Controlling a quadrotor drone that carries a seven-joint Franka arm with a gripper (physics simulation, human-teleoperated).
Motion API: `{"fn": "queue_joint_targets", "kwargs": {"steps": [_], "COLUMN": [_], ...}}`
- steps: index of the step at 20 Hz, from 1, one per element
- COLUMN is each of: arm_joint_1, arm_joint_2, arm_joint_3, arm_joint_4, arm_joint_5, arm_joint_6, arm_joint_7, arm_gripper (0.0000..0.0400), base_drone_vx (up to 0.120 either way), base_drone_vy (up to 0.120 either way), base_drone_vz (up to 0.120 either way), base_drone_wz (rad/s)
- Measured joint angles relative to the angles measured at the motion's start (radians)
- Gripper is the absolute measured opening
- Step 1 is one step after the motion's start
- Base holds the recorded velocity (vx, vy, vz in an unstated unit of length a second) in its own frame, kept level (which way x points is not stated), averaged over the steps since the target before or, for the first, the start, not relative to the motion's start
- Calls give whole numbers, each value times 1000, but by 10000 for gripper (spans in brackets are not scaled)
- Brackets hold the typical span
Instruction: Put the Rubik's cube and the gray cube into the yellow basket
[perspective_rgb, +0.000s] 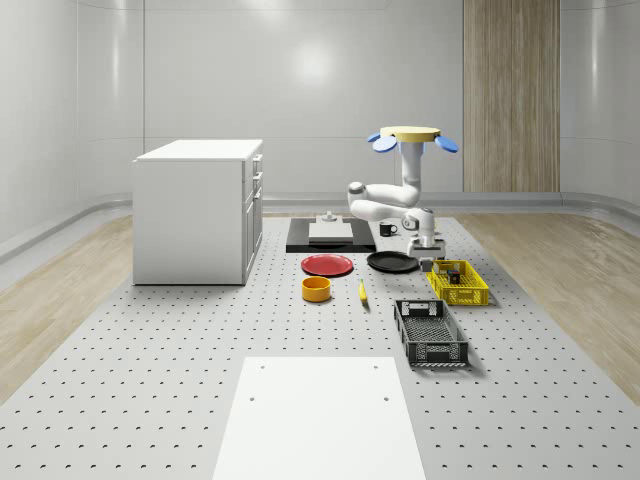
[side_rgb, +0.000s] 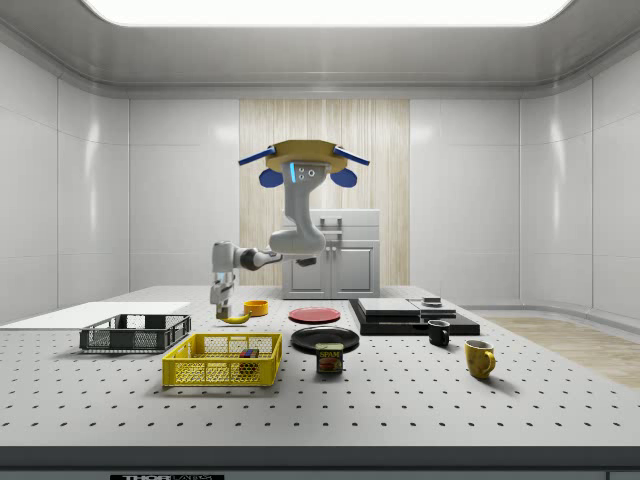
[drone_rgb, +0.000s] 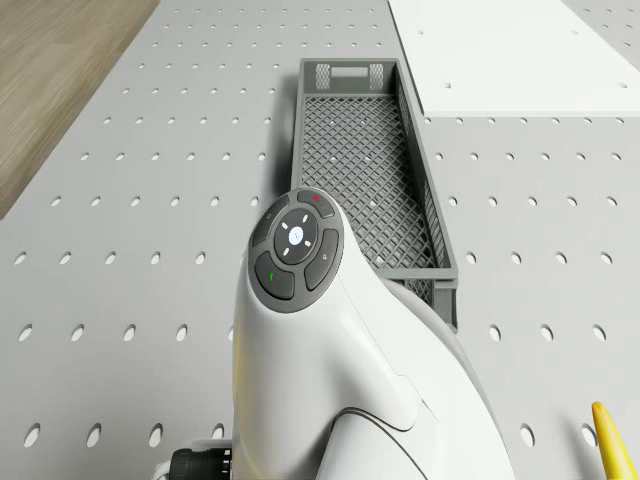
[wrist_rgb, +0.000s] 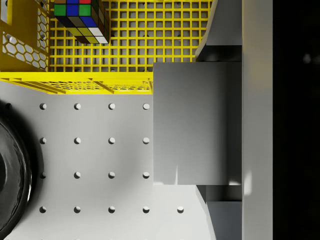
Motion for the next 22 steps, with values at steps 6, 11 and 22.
{"fn": "queue_joint_targets", "kwargs": {"steps": [6, 11, 22], "arm_joint_1": [0, -1, -2], "arm_joint_2": [-2, -3, -5], "arm_joint_3": [0, 0, 1], "arm_joint_4": [0, 0, 0], "arm_joint_5": [1, 1, 2], "arm_joint_6": [2, 3, 5], "arm_joint_7": [0, 1, 1], "arm_gripper": [251, 251, 251], "base_drone_vx": [0, 0, 0], "base_drone_vy": [120, 120, 120], "base_drone_vz": [0, 0, -80], "base_drone_wz": [0, 0, 0]}}
